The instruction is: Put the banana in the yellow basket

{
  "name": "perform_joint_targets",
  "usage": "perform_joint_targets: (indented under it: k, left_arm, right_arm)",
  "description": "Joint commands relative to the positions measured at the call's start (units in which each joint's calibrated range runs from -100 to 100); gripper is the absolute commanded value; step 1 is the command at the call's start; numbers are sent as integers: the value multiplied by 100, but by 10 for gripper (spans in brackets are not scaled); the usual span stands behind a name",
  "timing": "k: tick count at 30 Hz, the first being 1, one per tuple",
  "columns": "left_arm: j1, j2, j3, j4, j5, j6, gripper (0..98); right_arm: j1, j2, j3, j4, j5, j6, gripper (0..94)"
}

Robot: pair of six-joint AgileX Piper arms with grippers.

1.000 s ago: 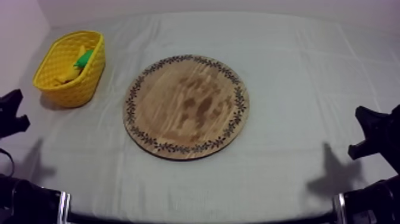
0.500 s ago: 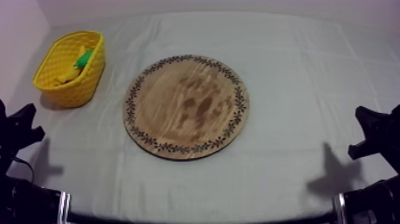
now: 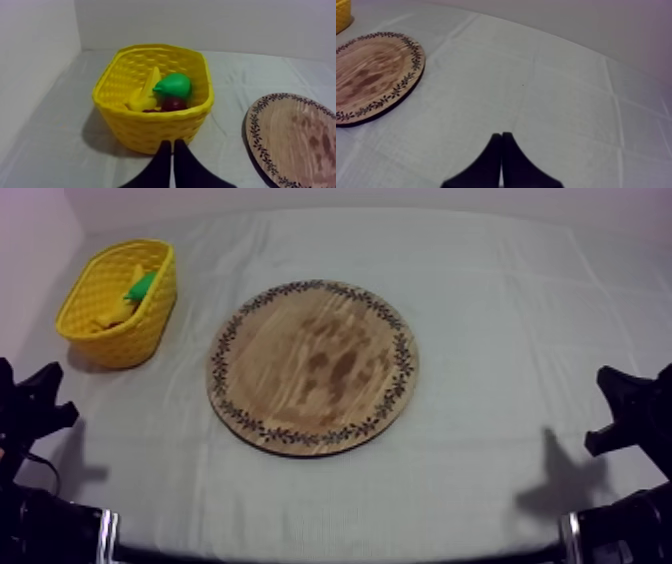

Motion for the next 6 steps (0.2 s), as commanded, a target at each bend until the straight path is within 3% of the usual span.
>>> perform_joint_targets:
  k: [1, 6]
  left_arm:
    - [1, -6, 5, 2, -6, 26, 0]
    - [-16, -6, 5, 1, -1, 31, 0]
  right_arm:
    - [0, 0, -3, 0, 2, 0, 3]
    - [0, 0, -3, 0, 2, 0, 3]
